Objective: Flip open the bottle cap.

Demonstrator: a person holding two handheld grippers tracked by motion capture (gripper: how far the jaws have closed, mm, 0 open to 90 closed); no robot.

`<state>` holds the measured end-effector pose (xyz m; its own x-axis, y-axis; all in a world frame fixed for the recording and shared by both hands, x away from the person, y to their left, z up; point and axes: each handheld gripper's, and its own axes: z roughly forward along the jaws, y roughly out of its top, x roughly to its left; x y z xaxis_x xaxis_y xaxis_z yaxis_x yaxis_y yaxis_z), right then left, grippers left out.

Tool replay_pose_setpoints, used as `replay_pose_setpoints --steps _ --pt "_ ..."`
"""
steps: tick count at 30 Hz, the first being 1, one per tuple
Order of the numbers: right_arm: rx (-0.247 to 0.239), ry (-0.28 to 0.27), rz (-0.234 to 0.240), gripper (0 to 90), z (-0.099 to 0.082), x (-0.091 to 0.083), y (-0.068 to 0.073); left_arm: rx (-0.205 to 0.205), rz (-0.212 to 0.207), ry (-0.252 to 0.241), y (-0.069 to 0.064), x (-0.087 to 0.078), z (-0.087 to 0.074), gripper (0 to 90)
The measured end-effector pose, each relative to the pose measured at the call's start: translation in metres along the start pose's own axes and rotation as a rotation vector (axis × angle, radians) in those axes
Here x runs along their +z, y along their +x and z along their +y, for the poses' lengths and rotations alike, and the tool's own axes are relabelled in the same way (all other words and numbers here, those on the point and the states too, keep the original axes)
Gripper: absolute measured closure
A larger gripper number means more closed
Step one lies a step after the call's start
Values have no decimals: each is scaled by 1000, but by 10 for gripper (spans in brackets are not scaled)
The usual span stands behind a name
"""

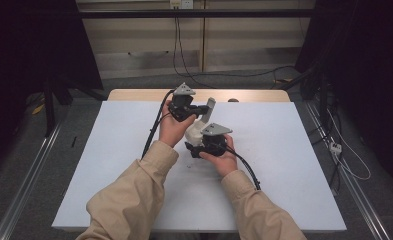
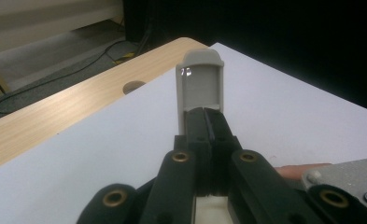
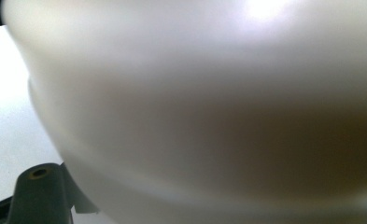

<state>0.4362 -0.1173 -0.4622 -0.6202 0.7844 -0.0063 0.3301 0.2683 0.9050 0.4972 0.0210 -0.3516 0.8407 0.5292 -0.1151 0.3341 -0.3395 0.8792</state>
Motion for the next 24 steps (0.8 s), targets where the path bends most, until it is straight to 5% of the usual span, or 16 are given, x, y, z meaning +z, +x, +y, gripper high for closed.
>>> replay_pose_setpoints --steps 24 --pt "5 0 3 188 0 0 -1 -11 -6 5 2 8 -1 900"
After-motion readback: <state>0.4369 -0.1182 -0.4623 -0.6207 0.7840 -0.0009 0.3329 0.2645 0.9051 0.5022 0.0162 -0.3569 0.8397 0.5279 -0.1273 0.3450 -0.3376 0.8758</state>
